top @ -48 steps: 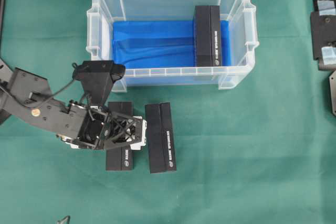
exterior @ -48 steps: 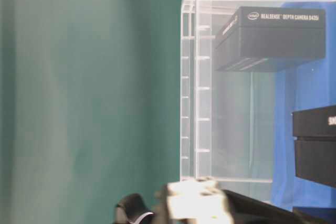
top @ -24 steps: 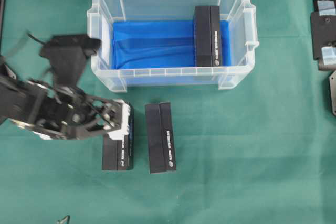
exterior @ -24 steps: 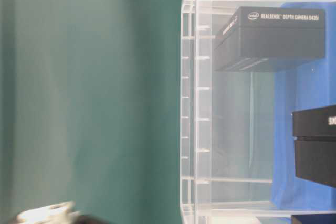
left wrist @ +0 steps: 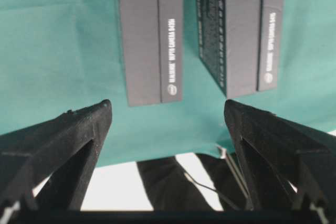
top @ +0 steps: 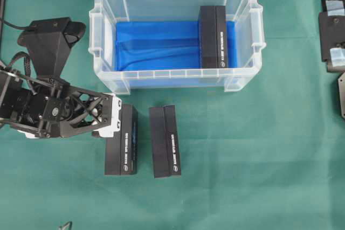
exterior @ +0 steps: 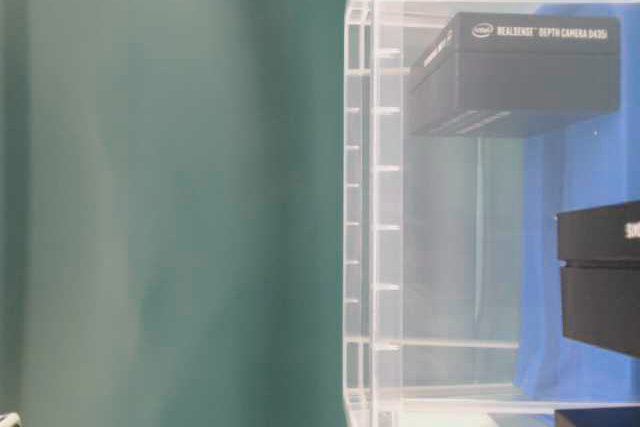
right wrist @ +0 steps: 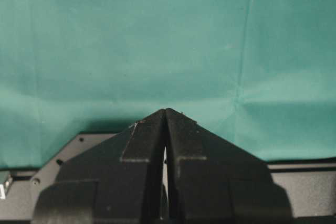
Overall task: Take the box out of the case with the left arm.
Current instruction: 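Withdraw the open left gripper to the left side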
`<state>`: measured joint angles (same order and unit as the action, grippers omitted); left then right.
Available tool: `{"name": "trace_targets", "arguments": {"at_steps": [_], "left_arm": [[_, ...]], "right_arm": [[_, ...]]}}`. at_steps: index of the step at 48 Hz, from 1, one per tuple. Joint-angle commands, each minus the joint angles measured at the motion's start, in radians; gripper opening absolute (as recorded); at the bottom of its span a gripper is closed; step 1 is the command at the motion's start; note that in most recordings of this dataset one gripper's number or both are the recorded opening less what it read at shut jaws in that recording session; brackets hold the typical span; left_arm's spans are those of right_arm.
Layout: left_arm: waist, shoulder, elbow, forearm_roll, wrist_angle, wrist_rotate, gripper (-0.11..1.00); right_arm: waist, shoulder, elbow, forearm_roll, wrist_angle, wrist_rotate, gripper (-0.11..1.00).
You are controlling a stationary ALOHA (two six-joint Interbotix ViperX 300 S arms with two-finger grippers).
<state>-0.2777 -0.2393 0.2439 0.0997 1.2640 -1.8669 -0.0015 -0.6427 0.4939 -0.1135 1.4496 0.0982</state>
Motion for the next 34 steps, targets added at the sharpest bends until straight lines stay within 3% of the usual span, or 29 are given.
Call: {"name": "trace_targets", "arguments": {"at_steps": [1,20,34], "left_arm": [[-0.002,-0.025,-0.014,0.003,0.014,0.002,0.89],[-0.084,-0.193,0.163,0.003,0.074,-0.012,0.89],[-0.087,-0.311,0.256,0.008,0.129,-0.023,0.89]], "right_arm": [[-0.002,0.002,-0.011,-0.002,-0.005,-0.002,0.0],[-0.002,0.0,-0.011,-0.002,-0.005,0.002,0.0],[-0.002,0.002,-0.009,-0.002,-0.005,0.003,0.0]]}}
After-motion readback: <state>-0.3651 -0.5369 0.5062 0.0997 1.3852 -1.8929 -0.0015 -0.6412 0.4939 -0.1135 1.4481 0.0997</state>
